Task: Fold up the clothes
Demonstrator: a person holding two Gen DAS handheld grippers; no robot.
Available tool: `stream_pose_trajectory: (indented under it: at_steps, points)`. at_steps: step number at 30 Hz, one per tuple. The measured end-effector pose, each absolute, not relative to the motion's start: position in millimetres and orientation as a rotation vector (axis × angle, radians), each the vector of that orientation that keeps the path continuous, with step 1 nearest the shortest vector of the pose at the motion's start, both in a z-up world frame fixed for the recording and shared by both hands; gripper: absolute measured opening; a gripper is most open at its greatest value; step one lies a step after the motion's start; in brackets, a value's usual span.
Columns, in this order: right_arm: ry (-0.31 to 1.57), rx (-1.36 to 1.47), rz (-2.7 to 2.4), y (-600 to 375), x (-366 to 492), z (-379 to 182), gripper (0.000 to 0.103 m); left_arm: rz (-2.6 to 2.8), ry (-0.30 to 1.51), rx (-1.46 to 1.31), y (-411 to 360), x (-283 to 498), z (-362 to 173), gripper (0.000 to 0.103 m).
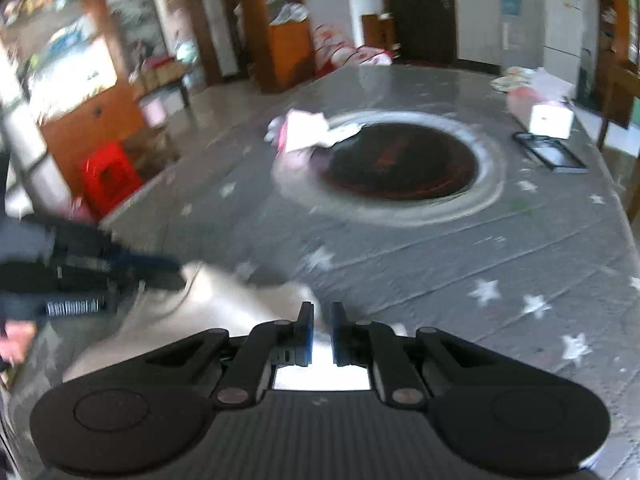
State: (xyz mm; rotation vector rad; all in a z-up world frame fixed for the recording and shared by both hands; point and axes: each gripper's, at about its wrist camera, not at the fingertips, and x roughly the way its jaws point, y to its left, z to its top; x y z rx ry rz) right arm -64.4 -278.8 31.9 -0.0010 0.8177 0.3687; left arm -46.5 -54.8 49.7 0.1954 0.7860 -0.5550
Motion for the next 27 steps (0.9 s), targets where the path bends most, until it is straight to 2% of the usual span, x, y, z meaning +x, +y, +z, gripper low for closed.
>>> stream_pose_trajectory:
  at_steps: [5, 13, 19, 23, 27]
  points:
    - [0.865, -0.014, 0.378, -271, -60, 15, 0.008, -0.554, 0.775, 0.220, -54, -50, 54, 0.013]
    - [0.812, 0.035, 0.319, -300, -65, 39, 0.011, -0.629, 0.742, 0.191, -75, -49, 73, 0.015]
    - [0.864, 0.062, 0.328, -316, -54, 35, 0.014, -0.671, 0.784, 0.222, -116, -38, 62, 0.034]
    - [0.885, 0.053, 0.333, -316, -50, 27, 0.016, -0.676, 0.813, 0.248, -138, -29, 51, 0.037]
    - [0.895, 0.060, 0.357, -314, -47, 21, 0.018, -0.689, 0.840, 0.272, -150, -24, 39, 0.035]
